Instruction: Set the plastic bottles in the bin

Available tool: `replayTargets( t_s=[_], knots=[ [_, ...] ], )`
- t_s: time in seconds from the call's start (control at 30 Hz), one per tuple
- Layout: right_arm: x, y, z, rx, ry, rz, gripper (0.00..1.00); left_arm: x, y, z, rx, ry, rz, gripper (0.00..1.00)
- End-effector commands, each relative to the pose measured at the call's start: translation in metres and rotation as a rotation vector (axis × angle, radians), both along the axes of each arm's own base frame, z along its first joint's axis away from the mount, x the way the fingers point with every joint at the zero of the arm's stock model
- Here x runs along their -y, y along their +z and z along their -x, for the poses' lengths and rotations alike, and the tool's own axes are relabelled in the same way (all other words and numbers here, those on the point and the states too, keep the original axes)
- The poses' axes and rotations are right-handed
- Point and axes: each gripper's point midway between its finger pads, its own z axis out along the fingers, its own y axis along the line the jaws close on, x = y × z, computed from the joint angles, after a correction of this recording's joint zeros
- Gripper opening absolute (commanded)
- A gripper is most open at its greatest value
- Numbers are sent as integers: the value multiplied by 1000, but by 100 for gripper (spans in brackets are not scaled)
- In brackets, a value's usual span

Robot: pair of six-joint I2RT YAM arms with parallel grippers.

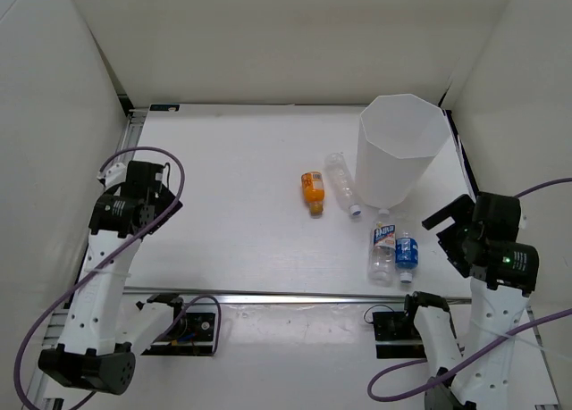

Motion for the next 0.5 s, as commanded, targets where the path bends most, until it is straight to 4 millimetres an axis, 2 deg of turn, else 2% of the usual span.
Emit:
replayTargets(
  t_s=[0.0, 0.07, 0.17, 0.2, 0.27, 0.37, 0.47],
  knots=[
    [4, 2, -7, 10, -31, 4, 100, 13, 16, -1, 95, -166, 6, 100],
    [3, 0, -8, 8, 2, 13, 100, 19, 25, 3, 148, -198, 35, 100],
    [0, -12, -12, -8, 53, 16, 100, 33, 30, -6, 205, -279, 73, 100],
    [-1, -24, -13, -34, 69, 7, 100, 36, 28, -7, 203, -297, 79, 100],
    [1, -33, -24, -15, 76, 17, 100, 43, 29, -9, 212, -333, 106, 100],
    [-10, -58, -42, 5, 166, -21, 100, 58, 20, -13, 189, -387, 147, 100],
    [-15, -82, -51, -48, 151, -82, 100, 64, 2, -10, 145, -409, 168, 100]
  ],
)
